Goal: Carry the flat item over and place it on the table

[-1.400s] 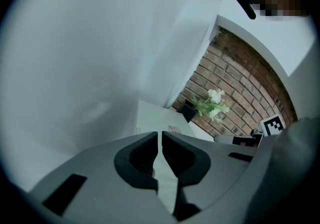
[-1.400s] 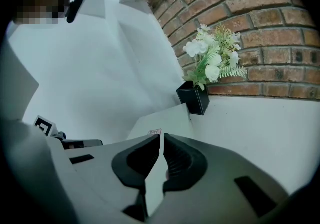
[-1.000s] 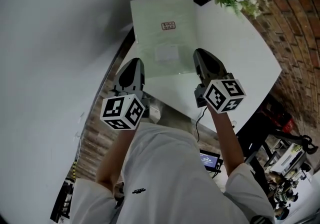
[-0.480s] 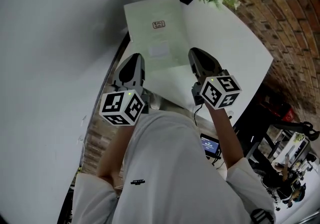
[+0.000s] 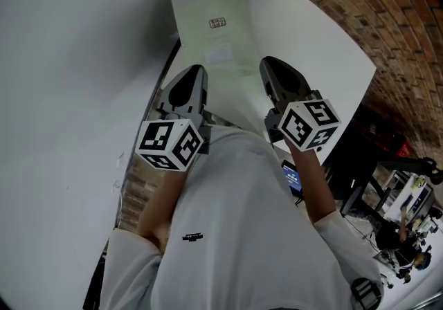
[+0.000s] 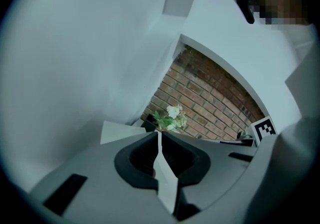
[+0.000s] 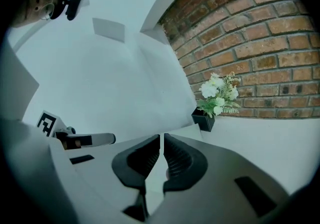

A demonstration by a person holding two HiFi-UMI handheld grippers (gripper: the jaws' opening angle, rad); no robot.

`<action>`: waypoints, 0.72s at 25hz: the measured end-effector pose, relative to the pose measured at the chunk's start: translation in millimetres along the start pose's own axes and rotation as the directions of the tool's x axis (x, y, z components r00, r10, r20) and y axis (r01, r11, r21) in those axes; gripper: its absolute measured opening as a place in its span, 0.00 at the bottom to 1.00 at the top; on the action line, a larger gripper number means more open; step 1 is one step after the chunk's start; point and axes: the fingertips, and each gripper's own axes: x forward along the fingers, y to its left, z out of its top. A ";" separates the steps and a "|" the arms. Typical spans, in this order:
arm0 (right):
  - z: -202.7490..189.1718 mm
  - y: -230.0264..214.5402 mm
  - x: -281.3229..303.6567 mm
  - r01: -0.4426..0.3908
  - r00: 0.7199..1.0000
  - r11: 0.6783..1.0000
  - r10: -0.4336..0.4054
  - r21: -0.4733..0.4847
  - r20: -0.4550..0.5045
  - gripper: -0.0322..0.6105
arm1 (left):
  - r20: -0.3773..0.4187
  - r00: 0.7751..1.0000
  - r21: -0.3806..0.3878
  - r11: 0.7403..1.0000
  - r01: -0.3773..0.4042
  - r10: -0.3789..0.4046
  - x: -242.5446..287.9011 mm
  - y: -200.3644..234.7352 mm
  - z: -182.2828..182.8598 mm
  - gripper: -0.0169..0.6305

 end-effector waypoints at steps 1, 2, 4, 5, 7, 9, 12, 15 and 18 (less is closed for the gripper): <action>1.3 5.9 -4.1 -0.005 1.000 1.000 0.005 -0.002 0.007 0.13 | -0.002 1.000 0.004 1.000 0.009 -0.009 -2.4 -4.9 1.0 0.09; 2.4 11.5 -8.2 -0.006 1.000 1.000 0.006 -0.005 0.015 0.13 | -0.005 1.000 0.010 1.000 0.019 -0.019 -4.5 -10.0 2.0 0.09; 2.8 21.0 -17.3 0.006 0.999 1.000 -0.005 -0.025 0.032 0.13 | -0.012 0.999 0.031 0.999 0.040 -0.040 -8.9 -21.4 2.7 0.09; 2.0 25.0 -22.1 0.018 0.999 0.999 -0.016 -0.042 0.041 0.13 | -0.016 0.999 0.045 0.998 0.050 -0.049 -11.1 -27.1 2.0 0.09; -1.7 32.7 -31.5 0.045 0.998 0.996 -0.040 -0.078 0.057 0.13 | -0.026 0.998 0.076 0.995 0.063 -0.061 -16.3 -37.8 -0.9 0.09; -7.8 41.5 -40.9 0.069 0.996 0.991 -0.062 -0.114 0.067 0.13 | -0.039 0.997 0.113 0.991 0.069 -0.065 -22.6 -47.2 -5.9 0.09; -17.9 53.2 -54.5 0.104 0.993 0.981 -0.093 -0.162 0.076 0.13 | -0.066 0.995 0.171 0.982 0.084 -0.074 -30.2 -60.0 -15.0 0.09; -23.6 65.3 -62.0 0.130 0.989 0.964 -0.110 -0.232 0.095 0.13 | -0.071 0.994 0.195 0.976 0.097 -0.084 -33.5 -66.1 -20.5 0.09; -19.5 80.1 -64.9 0.135 0.986 0.942 -0.098 -0.307 0.133 0.13 | -0.061 0.994 0.213 0.972 0.099 -0.088 -37.3 -70.2 -23.8 0.09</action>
